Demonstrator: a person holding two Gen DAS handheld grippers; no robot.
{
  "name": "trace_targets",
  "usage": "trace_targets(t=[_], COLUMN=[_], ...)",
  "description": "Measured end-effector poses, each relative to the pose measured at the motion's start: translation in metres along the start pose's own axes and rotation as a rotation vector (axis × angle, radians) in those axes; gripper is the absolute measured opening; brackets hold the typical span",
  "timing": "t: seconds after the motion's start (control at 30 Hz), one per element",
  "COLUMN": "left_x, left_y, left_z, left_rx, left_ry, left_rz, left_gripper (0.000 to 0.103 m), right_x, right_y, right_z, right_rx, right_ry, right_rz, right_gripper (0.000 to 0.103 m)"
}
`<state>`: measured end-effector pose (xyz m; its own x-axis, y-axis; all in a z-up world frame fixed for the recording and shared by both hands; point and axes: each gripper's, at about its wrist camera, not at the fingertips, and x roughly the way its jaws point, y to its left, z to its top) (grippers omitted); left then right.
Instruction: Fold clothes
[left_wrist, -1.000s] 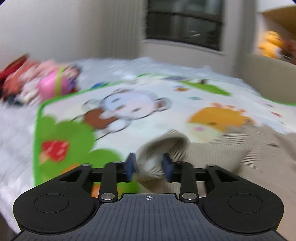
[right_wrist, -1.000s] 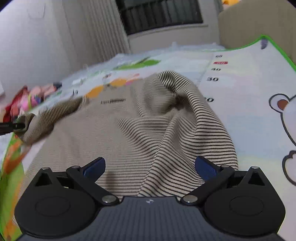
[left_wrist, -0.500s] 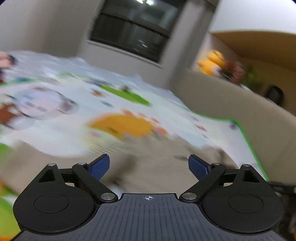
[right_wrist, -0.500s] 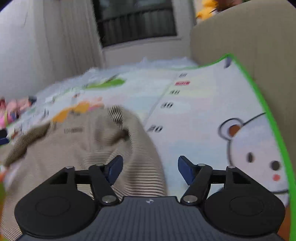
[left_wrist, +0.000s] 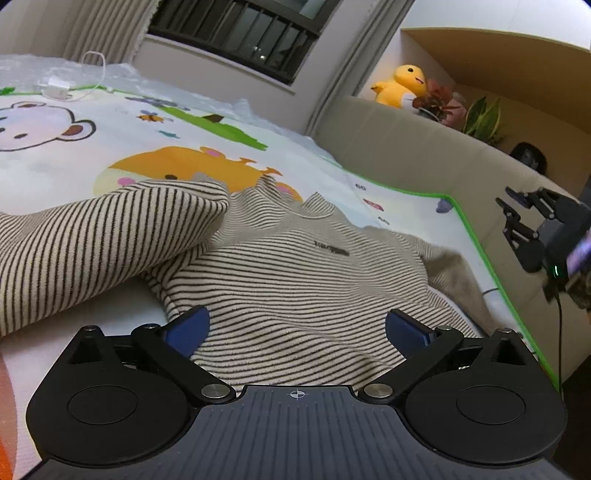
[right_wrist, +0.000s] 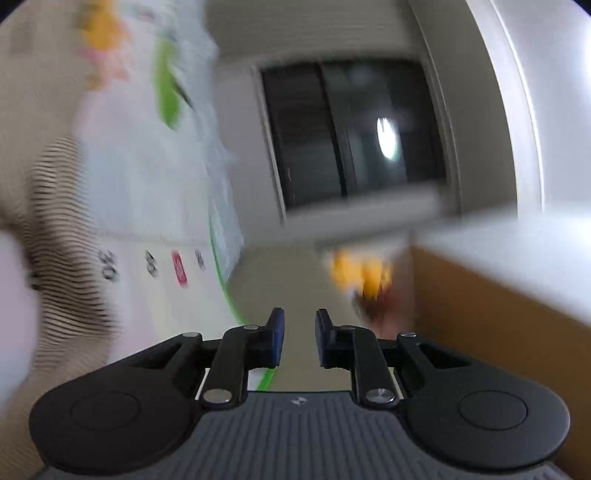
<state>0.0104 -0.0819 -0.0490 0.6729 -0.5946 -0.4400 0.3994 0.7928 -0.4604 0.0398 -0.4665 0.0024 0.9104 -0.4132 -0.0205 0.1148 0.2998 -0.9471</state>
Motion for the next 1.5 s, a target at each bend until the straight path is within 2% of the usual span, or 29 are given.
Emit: trace_targets(t=[0.07, 0.17, 0.23, 0.27, 0.33, 0.47, 0.53, 0.6, 0.67, 0.7, 0.73, 0.77, 0.83, 0.97, 1.07, 1.2, 1.5], left_x=[0.000, 0.000, 0.000, -0.001, -0.002, -0.002, -0.002, -0.002, -0.002, -0.002, -0.002, -0.002, -0.003, -0.002, -0.002, -0.003, -0.005], left_y=[0.002, 0.004, 0.005, 0.005, 0.006, 0.008, 0.008, 0.008, 0.009, 0.010, 0.011, 0.011, 0.012, 0.013, 0.015, 0.019, 0.025], left_z=[0.000, 0.001, 0.001, 0.001, 0.001, 0.001, 0.001, 0.001, 0.001, 0.001, 0.001, 0.001, 0.001, 0.001, 0.000, -0.001, -0.003], left_rx=[-0.010, -0.016, -0.017, -0.019, -0.025, -0.033, -0.034, -0.037, -0.041, -0.045, -0.048, -0.051, -0.056, -0.063, -0.071, -0.083, -0.114], left_ry=[-0.004, -0.008, -0.009, -0.010, -0.013, -0.018, -0.020, -0.023, -0.026, -0.027, -0.029, -0.031, -0.035, -0.040, -0.045, -0.054, -0.075], left_rz=[-0.010, -0.016, -0.018, -0.020, -0.026, -0.034, -0.036, -0.038, -0.042, -0.045, -0.048, -0.051, -0.056, -0.063, -0.071, -0.085, -0.119], left_gripper=[0.103, 0.103, 0.103, 0.103, 0.103, 0.103, 0.103, 0.103, 0.103, 0.103, 0.103, 0.103, 0.103, 0.103, 0.103, 0.103, 0.103], right_x=[0.013, 0.015, 0.009, 0.002, -0.013, -0.038, -0.042, -0.040, -0.038, -0.033, -0.021, -0.009, 0.015, 0.029, 0.024, 0.012, -0.031], right_y=[-0.030, -0.064, -0.077, -0.081, -0.080, -0.062, -0.042, -0.024, -0.012, -0.011, -0.011, -0.014, -0.032, -0.094, -0.128, -0.140, -0.103], right_z=[-0.012, -0.049, -0.083, -0.101, -0.134, -0.178, -0.185, -0.180, -0.168, -0.158, -0.152, -0.148, -0.137, -0.106, -0.080, -0.044, 0.062], right_rx=[0.257, 0.726, 1.041, 1.176, 1.343, 1.538, 1.577, 1.558, 1.492, 1.452, 1.438, 1.439, 1.404, 1.314, 1.263, 1.222, 1.101], right_ry=[0.117, 0.247, 0.328, 0.369, 0.427, 0.580, 0.641, 0.635, 0.601, 0.566, 0.539, 0.532, 0.491, 0.279, 0.155, 0.037, -0.169], right_rz=[0.118, 0.381, 0.525, 0.557, 0.563, 0.515, 0.569, 0.607, 0.609, 0.618, 0.629, 0.613, 0.529, 0.368, 0.340, 0.395, 0.692], right_gripper=[0.022, 0.034, 0.054, 0.054, 0.054, 0.054, 0.053, 0.052, 0.033, 0.019, 0.018, 0.017, 0.016, 0.015, 0.015, 0.015, 0.015])
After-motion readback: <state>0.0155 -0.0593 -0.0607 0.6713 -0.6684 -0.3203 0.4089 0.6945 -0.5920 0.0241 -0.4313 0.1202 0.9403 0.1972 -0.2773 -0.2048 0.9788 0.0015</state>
